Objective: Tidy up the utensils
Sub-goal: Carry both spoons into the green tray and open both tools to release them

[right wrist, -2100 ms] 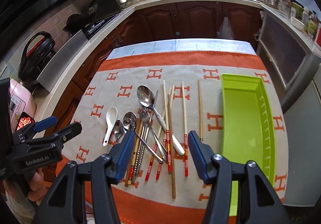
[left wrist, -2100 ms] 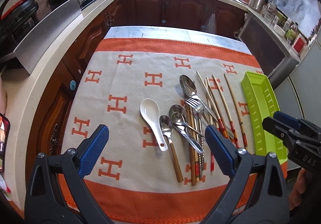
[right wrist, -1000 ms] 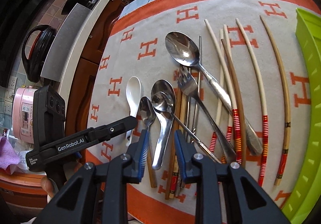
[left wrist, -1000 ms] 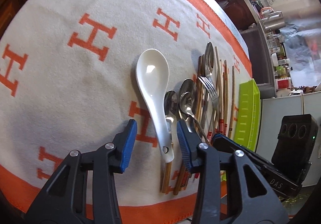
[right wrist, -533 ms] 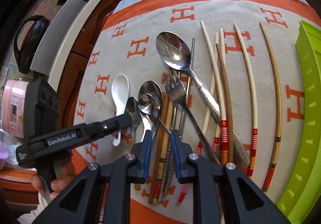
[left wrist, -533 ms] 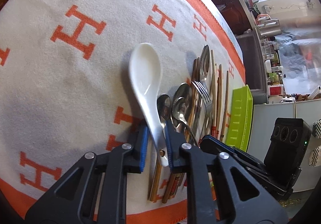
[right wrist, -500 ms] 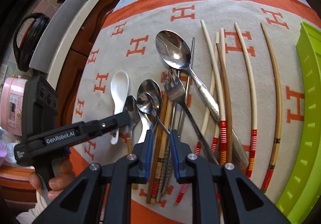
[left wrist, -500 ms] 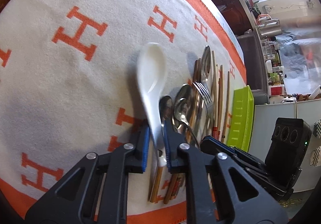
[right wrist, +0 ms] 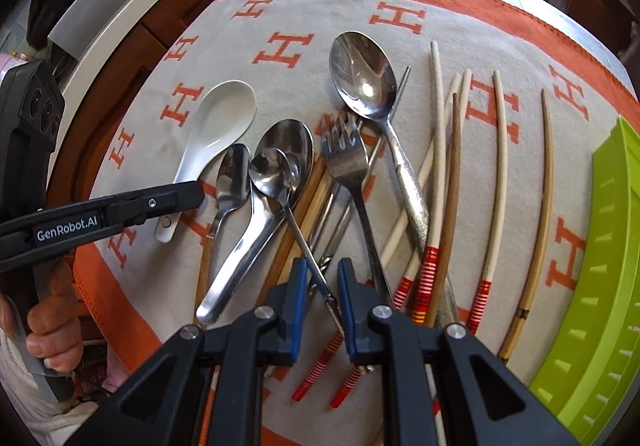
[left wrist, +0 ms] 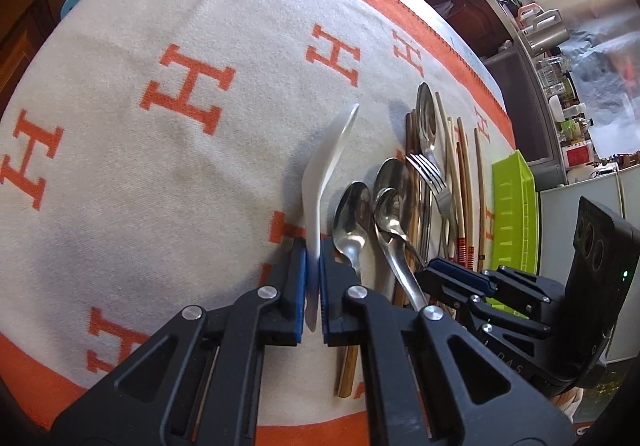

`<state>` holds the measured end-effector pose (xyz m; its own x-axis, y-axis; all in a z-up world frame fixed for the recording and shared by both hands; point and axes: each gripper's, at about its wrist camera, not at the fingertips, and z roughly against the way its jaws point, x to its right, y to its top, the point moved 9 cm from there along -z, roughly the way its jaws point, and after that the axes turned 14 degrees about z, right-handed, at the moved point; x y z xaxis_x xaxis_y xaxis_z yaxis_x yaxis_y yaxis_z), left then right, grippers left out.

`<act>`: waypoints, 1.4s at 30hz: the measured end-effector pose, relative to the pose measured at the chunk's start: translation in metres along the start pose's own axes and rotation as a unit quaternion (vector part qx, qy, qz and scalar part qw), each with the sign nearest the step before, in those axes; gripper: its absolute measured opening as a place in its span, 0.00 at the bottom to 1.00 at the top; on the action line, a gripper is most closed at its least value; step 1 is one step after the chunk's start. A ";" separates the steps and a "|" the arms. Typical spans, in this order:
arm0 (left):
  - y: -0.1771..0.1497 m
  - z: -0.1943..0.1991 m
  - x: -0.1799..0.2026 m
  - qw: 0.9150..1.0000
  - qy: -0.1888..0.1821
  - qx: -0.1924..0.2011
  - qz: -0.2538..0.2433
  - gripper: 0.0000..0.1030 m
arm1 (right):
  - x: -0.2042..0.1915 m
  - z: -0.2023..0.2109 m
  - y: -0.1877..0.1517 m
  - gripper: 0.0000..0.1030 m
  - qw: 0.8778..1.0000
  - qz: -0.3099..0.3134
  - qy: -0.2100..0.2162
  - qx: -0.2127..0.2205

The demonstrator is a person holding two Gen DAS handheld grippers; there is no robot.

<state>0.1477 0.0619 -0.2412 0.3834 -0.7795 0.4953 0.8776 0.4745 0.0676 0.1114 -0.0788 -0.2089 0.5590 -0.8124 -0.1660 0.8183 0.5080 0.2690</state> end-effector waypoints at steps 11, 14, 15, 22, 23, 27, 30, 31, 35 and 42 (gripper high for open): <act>-0.009 0.015 -0.002 1.000 -0.004 0.014 -0.016 0.03 | -0.012 0.005 -0.001 0.02 1.000 0.017 -0.002 0.007; -0.011 0.023 -0.001 1.000 -0.007 0.019 -0.019 0.03 | -0.015 0.014 -0.004 0.02 1.000 0.005 0.006 0.027; -0.012 0.026 0.000 1.000 -0.008 0.021 -0.022 0.03 | -0.016 0.017 -0.005 0.02 0.999 0.001 0.011 0.034; -0.024 0.047 0.014 0.999 -0.019 0.029 -0.039 0.03 | -0.010 0.055 -0.017 0.02 0.994 -0.048 0.031 0.090; -0.027 0.051 0.019 0.998 -0.022 0.030 -0.044 0.03 | -0.006 0.064 -0.021 0.02 0.993 -0.060 0.031 0.100; -0.042 0.065 0.044 0.996 -0.035 0.030 -0.071 0.03 | 0.016 0.097 -0.042 0.02 0.985 -0.106 0.023 0.132; -0.058 0.069 0.075 0.993 -0.042 0.028 -0.102 0.03 | 0.042 0.120 -0.061 0.02 0.978 -0.143 0.000 0.149; -0.065 0.070 0.088 0.992 -0.045 0.026 -0.116 0.03 | 0.051 0.127 -0.067 0.02 0.976 -0.155 -0.007 0.154; -0.093 0.064 0.142 0.984 -0.052 0.017 -0.170 0.03 | 0.094 0.152 -0.104 0.02 0.963 -0.205 -0.051 0.168; -0.144 0.028 0.230 0.971 -0.054 -0.008 -0.231 0.03 | 0.146 0.146 -0.154 0.02 0.952 -0.257 -0.096 0.140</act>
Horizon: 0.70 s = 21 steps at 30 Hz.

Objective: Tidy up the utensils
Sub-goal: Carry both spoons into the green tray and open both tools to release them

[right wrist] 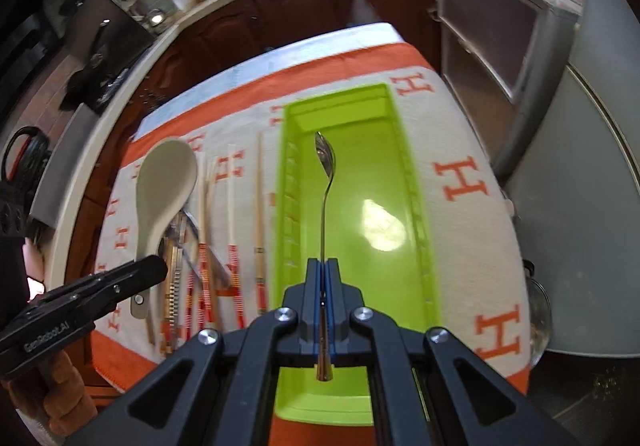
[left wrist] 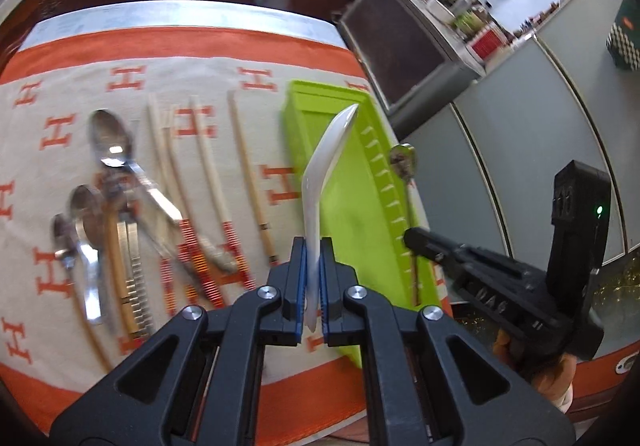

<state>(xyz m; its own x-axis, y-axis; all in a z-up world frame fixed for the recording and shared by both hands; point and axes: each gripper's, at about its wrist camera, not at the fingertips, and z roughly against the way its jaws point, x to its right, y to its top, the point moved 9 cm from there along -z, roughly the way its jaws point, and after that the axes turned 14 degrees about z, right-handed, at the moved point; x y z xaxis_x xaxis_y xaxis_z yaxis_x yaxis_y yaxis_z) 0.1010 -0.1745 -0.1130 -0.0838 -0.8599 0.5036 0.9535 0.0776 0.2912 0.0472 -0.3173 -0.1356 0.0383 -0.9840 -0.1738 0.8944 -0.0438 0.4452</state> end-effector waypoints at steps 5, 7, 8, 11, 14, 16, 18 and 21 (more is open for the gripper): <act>-0.003 -0.048 0.032 1.000 0.017 -0.014 -0.007 0.03 | 0.015 -0.020 -0.022 0.02 0.999 -0.001 -0.014 -0.036; -0.002 -0.064 0.034 0.999 0.028 -0.016 -0.006 0.03 | 0.018 -0.026 -0.030 0.02 0.999 -0.005 -0.016 -0.047; -0.001 -0.070 0.031 0.999 0.034 -0.015 -0.004 0.03 | 0.021 -0.028 -0.033 0.02 0.999 -0.009 -0.017 -0.051; 0.002 -0.086 0.033 0.999 0.046 -0.012 -0.002 0.03 | 0.028 -0.030 -0.038 0.02 0.998 -0.019 -0.026 -0.060; 0.002 -0.100 0.029 0.998 0.060 -0.019 -0.004 0.04 | 0.031 -0.029 -0.042 0.03 0.997 -0.033 -0.026 -0.060; 0.000 -0.104 0.027 0.998 0.061 -0.025 -0.003 0.04 | 0.030 -0.023 -0.041 0.05 0.998 -0.037 -0.019 -0.049; 0.000 -0.105 0.025 0.998 0.063 -0.029 -0.008 0.04 | 0.031 -0.012 -0.038 0.05 0.998 -0.047 -0.012 -0.029; -0.001 -0.094 0.025 0.997 0.070 -0.019 -0.025 0.04 | 0.034 0.008 -0.034 0.05 0.998 -0.063 -0.017 0.002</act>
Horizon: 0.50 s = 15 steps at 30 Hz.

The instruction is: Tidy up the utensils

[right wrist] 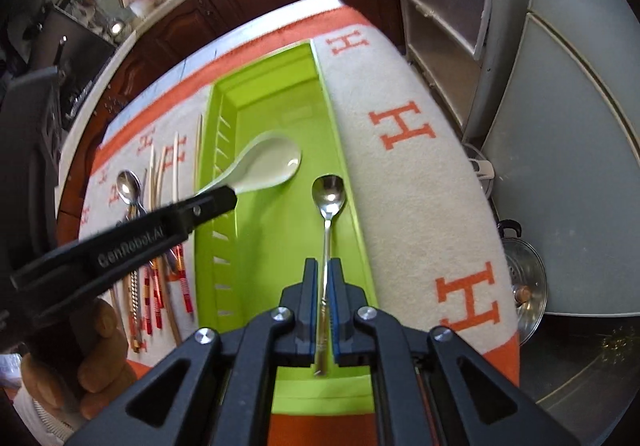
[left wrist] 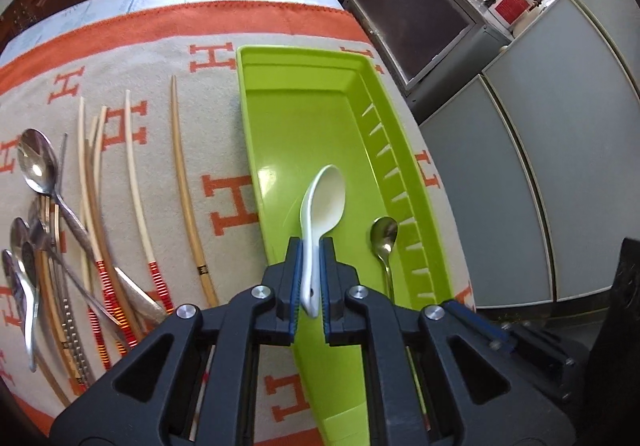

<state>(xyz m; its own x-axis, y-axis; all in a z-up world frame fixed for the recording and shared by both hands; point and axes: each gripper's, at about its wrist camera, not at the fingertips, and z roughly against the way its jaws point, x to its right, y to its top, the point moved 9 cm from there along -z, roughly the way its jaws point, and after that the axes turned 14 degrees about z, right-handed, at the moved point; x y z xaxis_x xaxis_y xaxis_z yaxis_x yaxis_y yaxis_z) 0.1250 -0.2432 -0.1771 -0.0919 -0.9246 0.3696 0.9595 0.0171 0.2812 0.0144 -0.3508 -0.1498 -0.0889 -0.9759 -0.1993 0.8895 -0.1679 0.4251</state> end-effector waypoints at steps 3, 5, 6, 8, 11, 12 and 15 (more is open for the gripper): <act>-0.005 0.018 -0.003 1.000 0.002 0.010 -0.014 0.04 | 0.002 0.014 0.004 0.05 1.000 -0.010 -0.003 0.023; -0.007 0.029 -0.007 1.000 0.008 0.013 -0.022 0.04 | 0.003 0.022 0.006 0.05 0.999 -0.012 -0.014 0.033; -0.010 0.034 -0.010 1.000 0.009 0.013 -0.025 0.05 | 0.003 0.023 0.007 0.05 0.999 -0.012 -0.017 0.036; -0.014 0.044 -0.016 1.000 0.007 0.013 -0.024 0.06 | 0.000 0.025 0.009 0.05 0.999 -0.011 -0.019 0.039; -0.019 0.054 -0.021 1.000 0.006 0.008 -0.027 0.07 | -0.006 0.025 0.008 0.05 0.999 -0.011 -0.013 0.040; -0.020 0.058 -0.021 1.000 0.000 0.007 -0.029 0.13 | -0.008 0.025 0.008 0.05 0.999 -0.010 -0.013 0.041; -0.024 0.069 -0.021 0.999 -0.009 0.018 -0.030 0.39 | -0.014 0.028 0.009 0.05 0.999 -0.006 -0.019 0.047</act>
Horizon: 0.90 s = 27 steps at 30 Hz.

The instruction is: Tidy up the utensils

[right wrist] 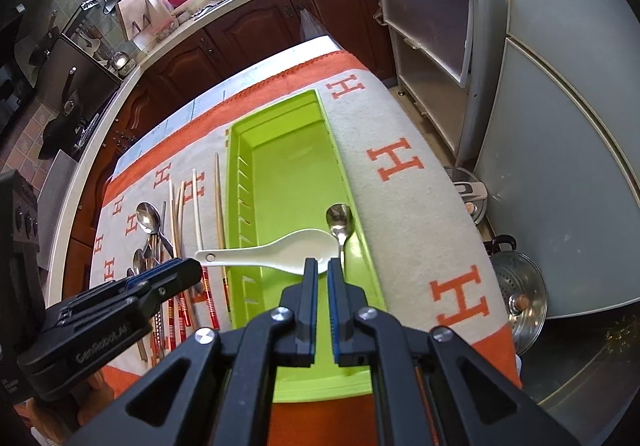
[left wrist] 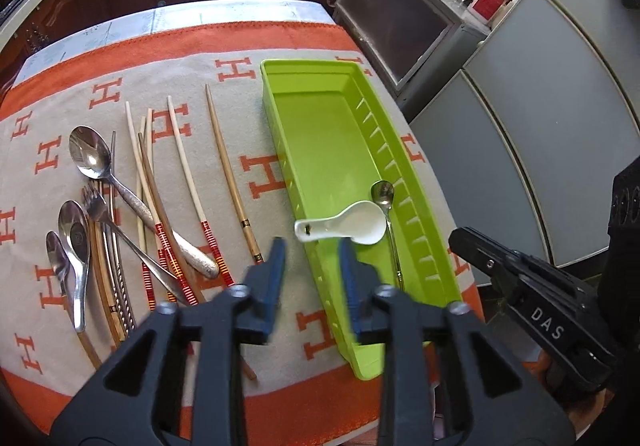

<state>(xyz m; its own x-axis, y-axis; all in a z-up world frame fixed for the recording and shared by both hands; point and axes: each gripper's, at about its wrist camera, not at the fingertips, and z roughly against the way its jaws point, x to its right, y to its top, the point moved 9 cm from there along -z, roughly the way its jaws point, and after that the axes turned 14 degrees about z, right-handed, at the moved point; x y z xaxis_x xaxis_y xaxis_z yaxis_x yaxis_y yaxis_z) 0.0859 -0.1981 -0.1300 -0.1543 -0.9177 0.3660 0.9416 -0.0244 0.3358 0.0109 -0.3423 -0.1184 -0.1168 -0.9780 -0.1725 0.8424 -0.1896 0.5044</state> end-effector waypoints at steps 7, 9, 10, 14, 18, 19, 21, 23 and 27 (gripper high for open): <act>-0.004 0.015 -0.006 1.000 -0.007 0.010 0.009 0.43 | -0.008 0.008 0.001 0.05 1.000 0.005 -0.003 0.009; -0.006 0.020 -0.012 1.000 -0.001 0.011 0.013 0.43 | -0.011 0.008 0.000 0.05 1.000 0.008 -0.004 0.009; -0.006 0.022 -0.015 1.000 0.002 0.013 0.015 0.43 | -0.013 0.008 0.000 0.05 1.000 0.009 -0.003 0.008; -0.006 0.038 -0.035 0.999 0.012 0.040 0.016 0.43 | -0.022 0.007 0.001 0.05 1.000 0.014 0.007 0.006; -0.008 0.053 -0.068 0.998 0.016 0.046 0.035 0.43 | -0.031 0.000 0.000 0.05 1.000 0.008 0.030 -0.001; -0.008 0.055 -0.077 0.998 0.020 0.042 0.043 0.43 | -0.034 -0.003 -0.001 0.05 0.999 0.007 0.036 -0.003; -0.011 0.061 -0.099 0.997 0.028 0.037 0.061 0.43 | -0.041 -0.008 -0.001 0.05 0.999 0.009 0.049 -0.009; -0.014 0.065 -0.117 0.995 0.037 0.041 0.079 0.43 | -0.048 -0.015 -0.001 0.05 0.997 0.005 0.069 -0.017; -0.019 0.070 -0.150 0.992 0.055 0.047 0.104 0.43 | -0.057 -0.030 0.000 0.05 0.998 0.023 0.056 -0.027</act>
<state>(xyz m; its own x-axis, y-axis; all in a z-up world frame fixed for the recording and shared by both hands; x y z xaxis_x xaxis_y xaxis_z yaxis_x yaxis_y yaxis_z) 0.0703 -0.0323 -0.1301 0.0799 -0.9370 0.3401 0.9167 0.2031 0.3440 0.0339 -0.2837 -0.1340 -0.0194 -0.9693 -0.2453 0.8733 -0.1359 0.4679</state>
